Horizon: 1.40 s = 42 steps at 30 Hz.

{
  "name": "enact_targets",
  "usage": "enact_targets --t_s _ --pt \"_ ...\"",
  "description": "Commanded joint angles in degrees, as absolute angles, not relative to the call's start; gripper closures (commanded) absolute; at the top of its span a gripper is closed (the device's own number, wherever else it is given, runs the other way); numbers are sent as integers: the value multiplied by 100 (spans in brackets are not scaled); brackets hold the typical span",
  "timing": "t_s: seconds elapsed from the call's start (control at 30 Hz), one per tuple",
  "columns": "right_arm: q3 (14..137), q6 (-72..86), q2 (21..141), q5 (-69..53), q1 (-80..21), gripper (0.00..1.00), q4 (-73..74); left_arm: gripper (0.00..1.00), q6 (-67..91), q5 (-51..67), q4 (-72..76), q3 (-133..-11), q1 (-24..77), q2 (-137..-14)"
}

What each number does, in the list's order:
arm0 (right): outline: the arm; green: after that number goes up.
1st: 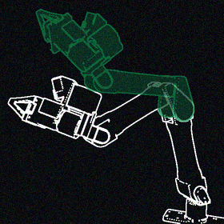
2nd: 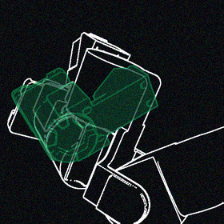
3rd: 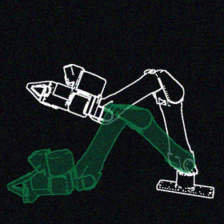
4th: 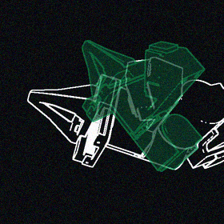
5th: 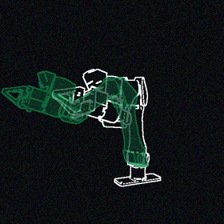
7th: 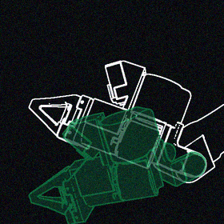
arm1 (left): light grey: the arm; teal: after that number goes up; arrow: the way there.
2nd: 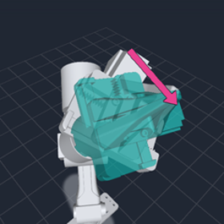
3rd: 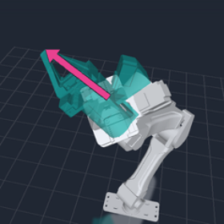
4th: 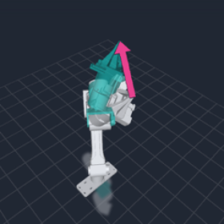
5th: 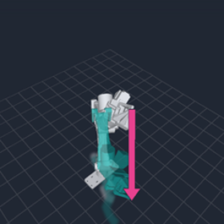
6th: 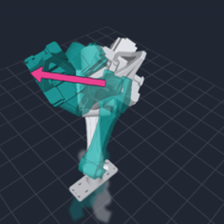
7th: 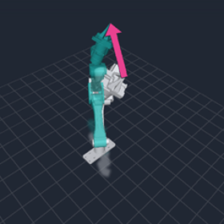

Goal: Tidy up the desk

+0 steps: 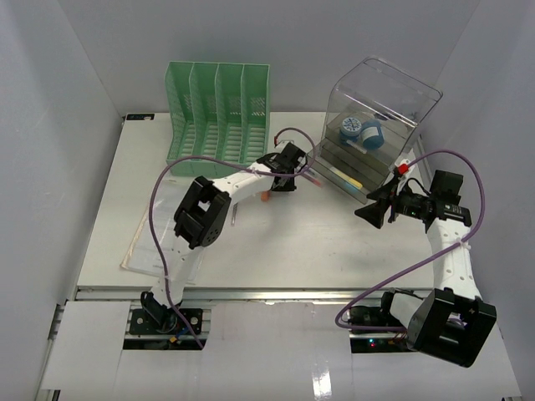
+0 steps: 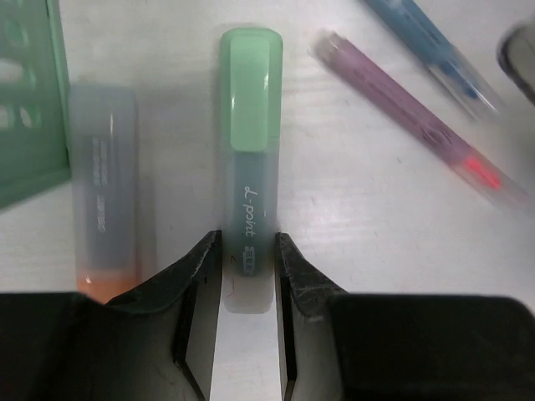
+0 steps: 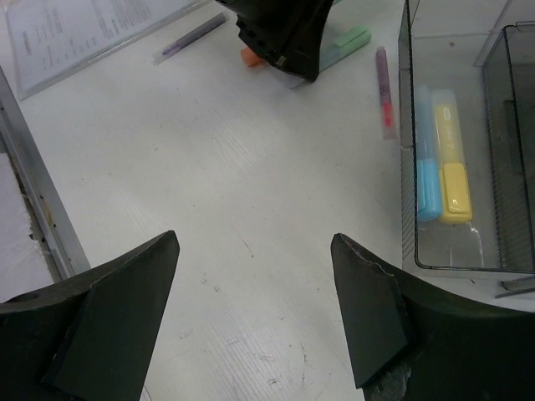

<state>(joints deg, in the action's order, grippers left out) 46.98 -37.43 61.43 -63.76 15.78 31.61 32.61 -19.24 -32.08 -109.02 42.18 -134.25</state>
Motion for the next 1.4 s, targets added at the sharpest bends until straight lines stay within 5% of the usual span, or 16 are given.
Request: enact_targets --t_s 0.0,0.33,0.7,1.03,1.17,1.37 --pt "4685 -3850 6065 -6592 1622 20 3246 95 3920 -900 -2295 -9459 4192 -11893" --pt "4685 -3850 6015 -6607 1705 20 3246 96 5159 677 -469 -8613 4213 -10822" --pt "4658 -3842 5922 -6760 2059 20 3270 92 6404 1944 159 -11004 4245 -12815" --pt "4682 -4007 5939 -6928 2272 20 3460 40 6415 1850 224 -11395 4245 -13217" --pt "4691 -4087 5963 -6970 2303 20 3538 30 6125 1881 266 -11263 4252 -12988" --pt "4751 -4397 6099 -7051 2311 20 3810 29 4912 1526 335 -10080 4370 -11817"
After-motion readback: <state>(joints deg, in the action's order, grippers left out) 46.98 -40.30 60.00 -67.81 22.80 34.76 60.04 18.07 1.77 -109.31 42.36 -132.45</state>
